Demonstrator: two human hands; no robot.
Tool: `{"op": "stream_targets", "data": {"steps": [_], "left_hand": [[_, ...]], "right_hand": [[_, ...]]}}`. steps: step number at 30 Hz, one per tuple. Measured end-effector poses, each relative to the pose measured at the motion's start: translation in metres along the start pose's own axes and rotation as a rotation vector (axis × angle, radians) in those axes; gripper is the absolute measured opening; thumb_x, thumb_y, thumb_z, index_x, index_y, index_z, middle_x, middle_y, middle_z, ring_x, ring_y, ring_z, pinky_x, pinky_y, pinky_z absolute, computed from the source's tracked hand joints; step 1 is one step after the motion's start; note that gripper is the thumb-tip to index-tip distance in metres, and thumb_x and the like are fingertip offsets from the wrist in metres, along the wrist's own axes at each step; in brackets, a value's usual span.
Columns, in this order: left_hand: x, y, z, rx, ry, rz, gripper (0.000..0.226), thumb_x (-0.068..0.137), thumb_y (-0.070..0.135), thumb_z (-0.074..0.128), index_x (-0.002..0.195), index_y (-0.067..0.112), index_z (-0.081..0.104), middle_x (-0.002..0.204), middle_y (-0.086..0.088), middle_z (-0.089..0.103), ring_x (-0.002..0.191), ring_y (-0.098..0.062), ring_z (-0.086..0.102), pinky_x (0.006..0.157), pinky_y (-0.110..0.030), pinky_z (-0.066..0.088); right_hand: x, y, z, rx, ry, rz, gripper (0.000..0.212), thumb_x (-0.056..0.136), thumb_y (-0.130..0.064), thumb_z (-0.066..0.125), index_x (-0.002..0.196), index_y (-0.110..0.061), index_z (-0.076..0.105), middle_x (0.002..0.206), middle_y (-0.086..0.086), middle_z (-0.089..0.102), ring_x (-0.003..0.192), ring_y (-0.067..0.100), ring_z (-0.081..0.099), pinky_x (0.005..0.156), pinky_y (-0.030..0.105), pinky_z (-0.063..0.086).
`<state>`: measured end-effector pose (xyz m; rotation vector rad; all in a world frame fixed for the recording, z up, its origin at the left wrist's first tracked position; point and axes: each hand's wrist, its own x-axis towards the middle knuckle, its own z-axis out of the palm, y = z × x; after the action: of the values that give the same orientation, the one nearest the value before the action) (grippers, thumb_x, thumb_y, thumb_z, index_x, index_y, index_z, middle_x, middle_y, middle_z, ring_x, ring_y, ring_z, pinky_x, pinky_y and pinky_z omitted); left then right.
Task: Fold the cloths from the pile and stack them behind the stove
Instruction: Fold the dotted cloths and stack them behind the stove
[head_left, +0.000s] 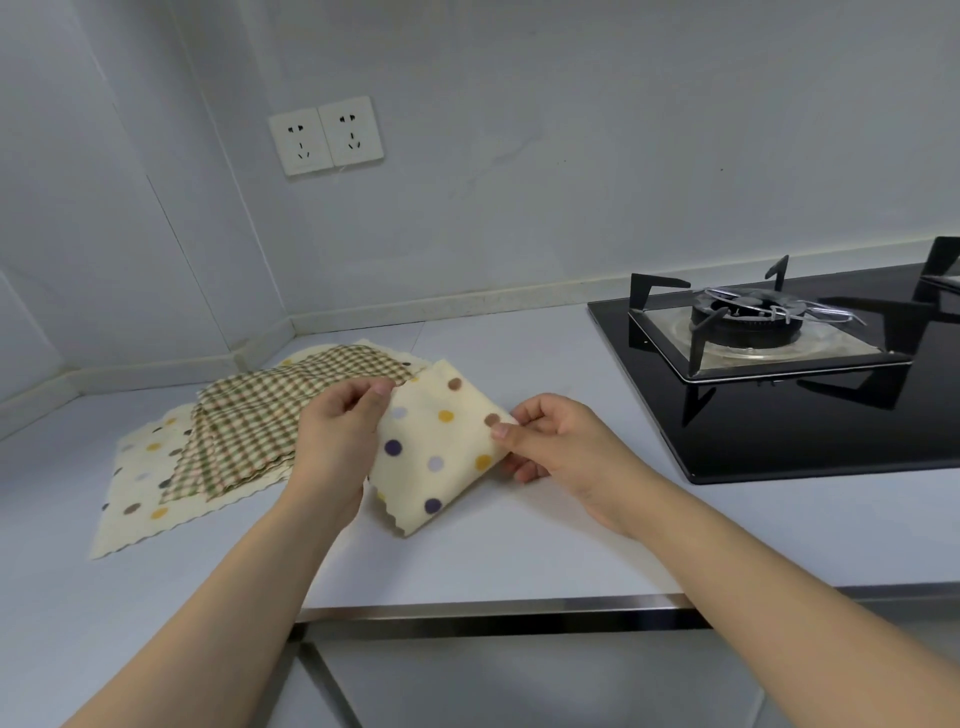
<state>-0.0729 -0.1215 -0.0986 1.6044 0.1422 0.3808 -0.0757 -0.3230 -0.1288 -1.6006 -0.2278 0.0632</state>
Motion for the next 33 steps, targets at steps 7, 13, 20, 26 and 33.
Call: {"op": "stream_targets", "data": {"steps": [7,13,20,26,33], "left_hand": [[-0.002,-0.016,-0.005,0.560,-0.123,0.158,0.009,0.091,0.027,0.064,0.092,0.021,0.070,0.092,0.008,0.069,0.084,-0.014,0.063,0.073,-0.029,0.050],[0.005,-0.030,-0.003,0.945,-0.133,0.285,0.011,0.095,0.026,0.056,0.096,0.021,0.066,0.091,0.008,0.067,0.084,-0.012,0.058,0.072,-0.030,0.044],[0.010,-0.028,-0.003,1.001,-0.145,0.254,0.016,0.093,0.036,0.057,0.088,0.022,0.062,0.072,0.009,0.063,0.069,-0.007,0.056,0.055,-0.026,0.036],[0.000,-0.016,-0.010,0.810,0.008,0.493,0.008,0.093,0.014,0.053,0.097,0.016,0.060,0.095,0.002,0.054,0.085,-0.013,0.051,0.073,-0.022,0.038],[-0.021,-0.015,-0.011,1.118,-0.166,0.850,0.014,0.082,0.008,0.057,0.087,0.018,0.066,0.088,0.006,0.058,0.084,-0.022,0.054,0.076,-0.032,0.038]], "right_hand": [[0.002,0.000,0.003,-0.175,0.065,0.041,0.038,0.087,-0.034,0.064,0.083,0.003,0.060,0.083,0.012,0.067,0.066,0.016,0.052,0.067,0.030,0.043],[-0.004,0.001,0.009,-1.074,0.112,-0.031,0.036,0.096,-0.041,0.044,0.087,-0.013,0.066,0.109,-0.003,0.052,0.105,0.022,0.042,0.089,0.034,0.032],[0.000,-0.020,0.014,-1.262,0.064,-0.174,0.025,0.094,-0.027,0.048,0.117,-0.017,0.050,0.122,0.005,0.041,0.114,0.028,0.041,0.095,0.038,0.035],[0.016,-0.005,0.035,-1.274,-0.197,-0.322,0.036,0.103,-0.032,0.029,0.130,-0.023,0.051,0.135,-0.004,0.046,0.124,0.022,0.041,0.102,0.035,0.030],[0.014,-0.002,0.032,-1.357,-0.285,-0.133,0.052,0.103,-0.043,0.015,0.151,-0.025,0.021,0.160,-0.007,0.015,0.145,0.019,0.015,0.116,0.052,0.006]]}}
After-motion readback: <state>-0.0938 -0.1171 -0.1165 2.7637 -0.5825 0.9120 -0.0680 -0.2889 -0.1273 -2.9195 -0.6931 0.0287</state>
